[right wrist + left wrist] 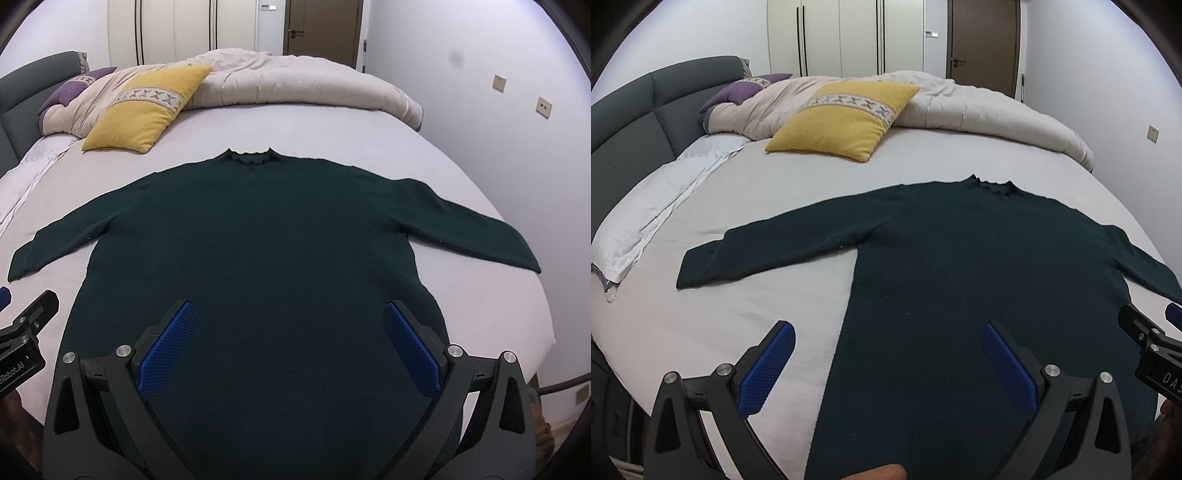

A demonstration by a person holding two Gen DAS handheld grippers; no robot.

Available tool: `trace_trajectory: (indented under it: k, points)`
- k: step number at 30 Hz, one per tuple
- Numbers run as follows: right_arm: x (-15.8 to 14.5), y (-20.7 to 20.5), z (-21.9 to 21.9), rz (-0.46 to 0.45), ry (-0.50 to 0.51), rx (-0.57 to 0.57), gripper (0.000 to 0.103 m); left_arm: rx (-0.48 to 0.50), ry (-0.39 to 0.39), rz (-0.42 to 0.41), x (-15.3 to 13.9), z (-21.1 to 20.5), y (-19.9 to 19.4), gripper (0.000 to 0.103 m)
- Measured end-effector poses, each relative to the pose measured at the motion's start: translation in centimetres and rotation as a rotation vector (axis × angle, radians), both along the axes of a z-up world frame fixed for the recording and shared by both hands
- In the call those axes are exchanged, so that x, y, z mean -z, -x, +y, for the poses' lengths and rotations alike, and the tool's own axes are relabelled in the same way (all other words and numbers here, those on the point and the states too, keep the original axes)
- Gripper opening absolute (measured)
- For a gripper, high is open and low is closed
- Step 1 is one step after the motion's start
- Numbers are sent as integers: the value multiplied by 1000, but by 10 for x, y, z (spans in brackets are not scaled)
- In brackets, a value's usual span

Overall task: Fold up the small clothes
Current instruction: 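Grasp the sweater sleeve with the right gripper and fold it across the body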

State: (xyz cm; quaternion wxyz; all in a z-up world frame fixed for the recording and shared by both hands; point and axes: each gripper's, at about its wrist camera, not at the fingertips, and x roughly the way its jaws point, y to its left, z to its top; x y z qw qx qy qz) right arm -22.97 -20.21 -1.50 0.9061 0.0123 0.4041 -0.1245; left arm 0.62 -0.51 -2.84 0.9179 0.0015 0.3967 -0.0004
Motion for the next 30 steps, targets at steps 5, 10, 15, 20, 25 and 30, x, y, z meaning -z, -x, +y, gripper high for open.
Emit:
trace_trajectory:
  k: [5,10,15,20,25,30]
  points:
    - [11,-13,-20,19,-29,20,103,34,59,57,9,-5,-12,103]
    - [19,-24,-76,16,-96,76,103,76,93,102,20,-20,-25,103]
    - [22,-24,-202,-53,-241,217,103,133,231,193,31,-28,-46,103]
    - [46,8,-382,-164,-524,515,85,148,372,162,33,-41,-64,103]
    - [79,25,-497,-224,-684,685,61,178,282,213,42,-73,-86,103]
    - [91,5,-547,-276,-754,708,55,173,298,208,46,-80,-99,103]
